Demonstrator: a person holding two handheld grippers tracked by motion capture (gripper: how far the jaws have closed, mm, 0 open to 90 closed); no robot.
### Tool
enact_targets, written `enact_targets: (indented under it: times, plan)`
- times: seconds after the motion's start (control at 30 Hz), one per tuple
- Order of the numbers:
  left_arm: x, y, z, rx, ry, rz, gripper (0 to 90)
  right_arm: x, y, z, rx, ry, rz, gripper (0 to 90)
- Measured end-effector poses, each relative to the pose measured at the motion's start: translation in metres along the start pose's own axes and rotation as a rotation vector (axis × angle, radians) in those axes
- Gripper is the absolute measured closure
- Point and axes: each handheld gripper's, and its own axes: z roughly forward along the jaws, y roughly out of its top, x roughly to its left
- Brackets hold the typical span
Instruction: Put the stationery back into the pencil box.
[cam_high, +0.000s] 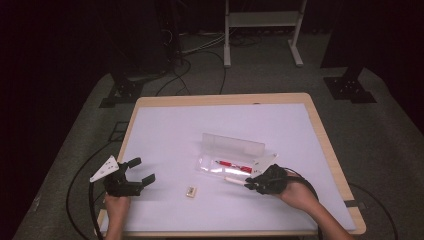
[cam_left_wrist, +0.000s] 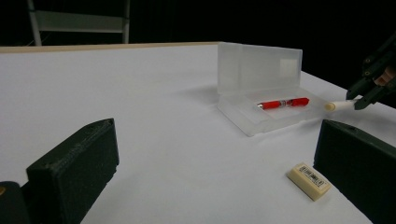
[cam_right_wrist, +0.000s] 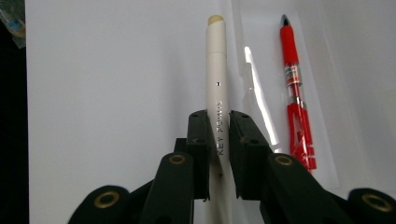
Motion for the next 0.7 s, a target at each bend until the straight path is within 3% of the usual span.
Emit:
enact_targets:
  times: [0.7]
  plan:
    - [0.0, 0.0, 0.0, -0.01, -0.003, -0.008, 0.0, -0.019, 0.037, 0.001, 0.007, -0.017, -0.054, 78.1]
